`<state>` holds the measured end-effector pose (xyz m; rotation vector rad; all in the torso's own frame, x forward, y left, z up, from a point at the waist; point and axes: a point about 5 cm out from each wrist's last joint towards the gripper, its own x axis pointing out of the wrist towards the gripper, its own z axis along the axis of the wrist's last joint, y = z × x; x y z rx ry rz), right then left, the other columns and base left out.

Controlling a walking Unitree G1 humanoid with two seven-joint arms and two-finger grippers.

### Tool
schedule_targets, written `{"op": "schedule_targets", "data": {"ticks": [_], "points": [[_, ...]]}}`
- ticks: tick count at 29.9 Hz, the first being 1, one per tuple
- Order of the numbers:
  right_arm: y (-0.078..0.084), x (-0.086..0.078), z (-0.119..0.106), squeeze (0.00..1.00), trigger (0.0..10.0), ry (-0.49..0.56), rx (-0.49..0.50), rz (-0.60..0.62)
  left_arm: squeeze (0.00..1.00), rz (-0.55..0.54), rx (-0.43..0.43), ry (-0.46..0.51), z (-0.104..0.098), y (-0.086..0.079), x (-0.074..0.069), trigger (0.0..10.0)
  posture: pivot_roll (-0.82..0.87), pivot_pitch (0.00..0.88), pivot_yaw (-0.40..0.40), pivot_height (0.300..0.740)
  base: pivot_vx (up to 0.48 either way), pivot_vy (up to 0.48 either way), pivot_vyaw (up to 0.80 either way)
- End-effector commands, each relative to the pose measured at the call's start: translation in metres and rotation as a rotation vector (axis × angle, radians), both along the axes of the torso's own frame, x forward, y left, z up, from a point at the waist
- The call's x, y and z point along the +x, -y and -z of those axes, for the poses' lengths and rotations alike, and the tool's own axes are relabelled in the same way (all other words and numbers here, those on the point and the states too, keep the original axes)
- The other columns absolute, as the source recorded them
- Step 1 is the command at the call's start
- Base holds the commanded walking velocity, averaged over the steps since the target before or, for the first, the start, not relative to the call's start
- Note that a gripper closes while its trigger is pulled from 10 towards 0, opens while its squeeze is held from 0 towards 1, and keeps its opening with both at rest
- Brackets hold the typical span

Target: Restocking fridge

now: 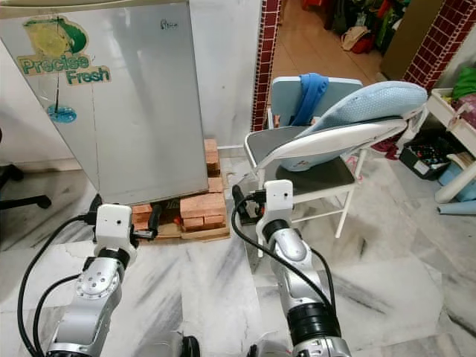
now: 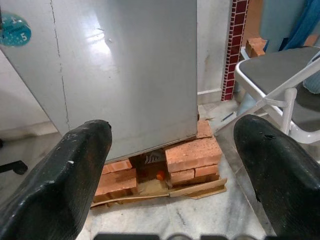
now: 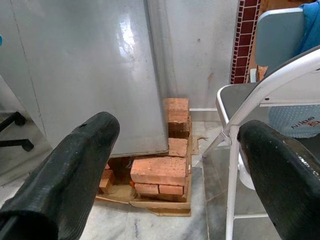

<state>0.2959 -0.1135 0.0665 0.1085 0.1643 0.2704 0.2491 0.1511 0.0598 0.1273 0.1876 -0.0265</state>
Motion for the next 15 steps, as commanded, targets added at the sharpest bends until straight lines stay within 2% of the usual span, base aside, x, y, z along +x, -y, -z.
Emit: {"op": "schedule_targets", "data": {"ticks": [1, 11, 12, 15], "points": [[0.001, 0.002, -0.002, 0.00, 10.0, 0.007, -0.006, 0.007, 0.00, -0.005, 0.013, -0.002, 0.000, -0.001, 0.000, 10.0, 0.00, 0.000, 0.000, 0.740, 0.000, 0.000, 0.00], [0.001, 0.002, -0.002, 0.00, 10.0, 0.007, -0.006, 0.007, 0.00, -0.005, 0.013, -0.002, 0.000, -0.001, 0.000, 10.0, 0.00, 0.000, 0.000, 0.740, 0.000, 0.000, 0.00], [0.007, 0.008, -0.013, 0.00, 10.0, 0.075, -0.034, 0.042, 0.00, -0.013, 0.001, 0.032, -0.004, -0.003, 0.003, 10.0, 0.11, 0.046, 0.004, 0.740, 0.000, 0.000, 0.00], [0.019, 0.016, -0.028, 0.00, 10.0, 0.169, -0.126, 0.116, 0.00, -0.028, -0.020, 0.079, -0.009, -0.005, 0.007, 10.0, 0.11, 0.048, 0.003, 0.740, 0.000, 0.000, 0.00]]}}
